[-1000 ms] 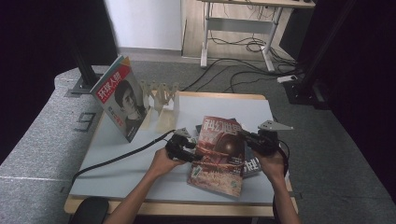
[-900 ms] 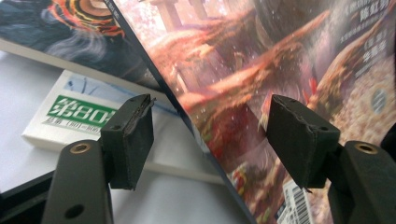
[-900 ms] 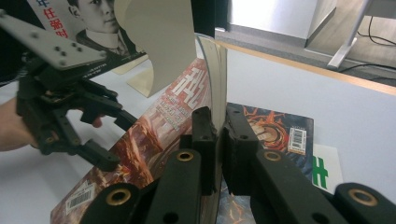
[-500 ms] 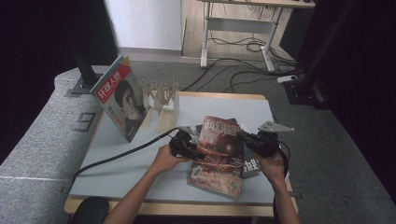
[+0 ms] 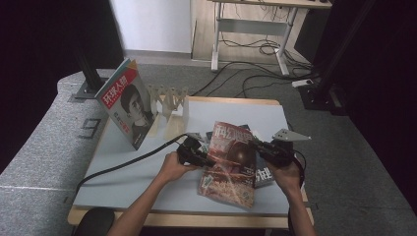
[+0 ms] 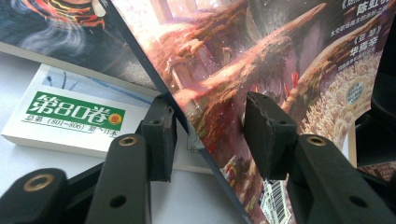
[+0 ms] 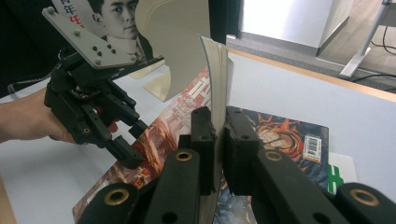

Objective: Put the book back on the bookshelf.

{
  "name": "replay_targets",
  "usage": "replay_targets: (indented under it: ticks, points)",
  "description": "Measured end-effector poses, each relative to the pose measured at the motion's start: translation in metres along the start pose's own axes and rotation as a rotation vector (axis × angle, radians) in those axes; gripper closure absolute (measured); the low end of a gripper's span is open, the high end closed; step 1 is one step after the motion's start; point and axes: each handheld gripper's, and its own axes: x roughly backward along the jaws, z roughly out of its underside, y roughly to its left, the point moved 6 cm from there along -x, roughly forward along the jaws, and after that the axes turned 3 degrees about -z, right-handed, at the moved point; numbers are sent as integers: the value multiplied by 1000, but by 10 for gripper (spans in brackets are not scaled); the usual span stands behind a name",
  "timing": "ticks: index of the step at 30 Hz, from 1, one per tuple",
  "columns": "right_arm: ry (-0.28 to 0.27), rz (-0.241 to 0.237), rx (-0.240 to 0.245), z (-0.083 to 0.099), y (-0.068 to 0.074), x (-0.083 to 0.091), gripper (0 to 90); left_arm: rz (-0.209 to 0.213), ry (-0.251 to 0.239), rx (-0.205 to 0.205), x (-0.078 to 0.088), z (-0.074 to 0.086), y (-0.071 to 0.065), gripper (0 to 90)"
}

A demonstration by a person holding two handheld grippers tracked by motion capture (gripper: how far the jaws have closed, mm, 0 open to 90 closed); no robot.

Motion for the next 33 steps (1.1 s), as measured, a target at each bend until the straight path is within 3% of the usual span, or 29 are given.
replay_targets:
  ticks: [5, 8, 20, 33]
  points:
    - [2, 1, 17, -1, 4, 2, 810, -3, -11, -24, 6, 0, -5, 612]
    - [6, 15, 33, 0, 6, 1, 794, -1, -38, -60, 10, 0, -14, 738]
    - [3, 34, 52, -1, 8, 10, 795, 11, -72, -72, 21, 4, -21, 772]
    - [0, 21, 17, 0, 0, 23, 781, 7, -96, -106, 38, 10, -35, 803]
